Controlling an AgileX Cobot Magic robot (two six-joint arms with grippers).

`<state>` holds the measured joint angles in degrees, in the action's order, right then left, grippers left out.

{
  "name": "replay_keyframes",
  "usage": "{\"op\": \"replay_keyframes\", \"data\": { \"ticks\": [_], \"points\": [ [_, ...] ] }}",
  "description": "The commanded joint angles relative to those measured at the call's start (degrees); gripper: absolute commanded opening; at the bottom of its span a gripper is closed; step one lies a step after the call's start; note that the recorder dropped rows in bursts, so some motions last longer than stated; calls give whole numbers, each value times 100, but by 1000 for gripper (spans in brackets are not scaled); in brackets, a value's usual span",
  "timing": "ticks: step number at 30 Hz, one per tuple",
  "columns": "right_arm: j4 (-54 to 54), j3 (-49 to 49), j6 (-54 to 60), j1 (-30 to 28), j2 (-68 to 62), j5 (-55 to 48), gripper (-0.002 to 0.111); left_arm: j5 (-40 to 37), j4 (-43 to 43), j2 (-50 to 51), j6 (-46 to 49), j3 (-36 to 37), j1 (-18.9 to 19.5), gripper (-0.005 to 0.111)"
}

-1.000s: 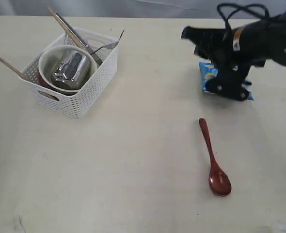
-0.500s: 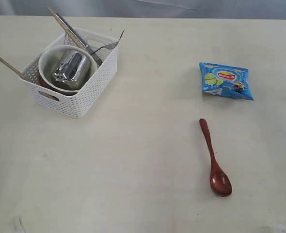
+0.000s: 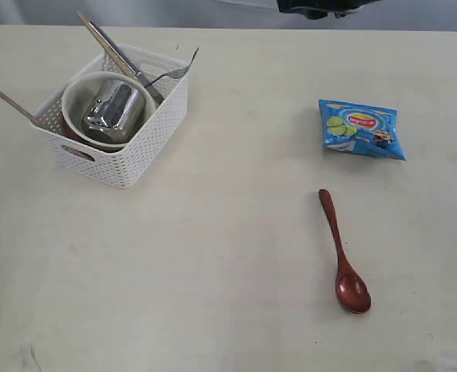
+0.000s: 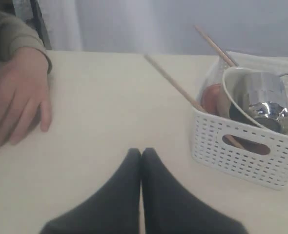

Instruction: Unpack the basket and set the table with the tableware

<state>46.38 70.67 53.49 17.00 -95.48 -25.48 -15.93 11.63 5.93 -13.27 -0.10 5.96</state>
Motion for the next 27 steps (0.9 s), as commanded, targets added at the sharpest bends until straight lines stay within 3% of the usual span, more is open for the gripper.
{"op": "replay_keyframes", "data": {
  "ticks": [1,4,11,17,19,22,27],
  "points": [
    [-347,-177,-43,-21,12,-176,38,1357,-344,-8,-362,10,14,0],
    [-634,-215,-43,-21,12,-329,38,2128,-915,-8,-1093,10,14,0],
    [-938,-215,-43,-21,12,-293,38,3166,-915,-8,-1477,10,14,0],
    [-1006,-215,-22,-21,12,-285,38,5299,-915,8,-1893,10,14,0],
    [-1020,-215,-22,-21,12,-285,38,5640,-890,74,-1818,-79,14,0],
    [-1018,-215,-22,-21,12,-247,38,4864,-890,397,-1761,-831,14,0],
    [-1018,-215,-22,-21,12,-247,38,1793,-758,1636,-1227,-2665,14,0]
  ]
}}
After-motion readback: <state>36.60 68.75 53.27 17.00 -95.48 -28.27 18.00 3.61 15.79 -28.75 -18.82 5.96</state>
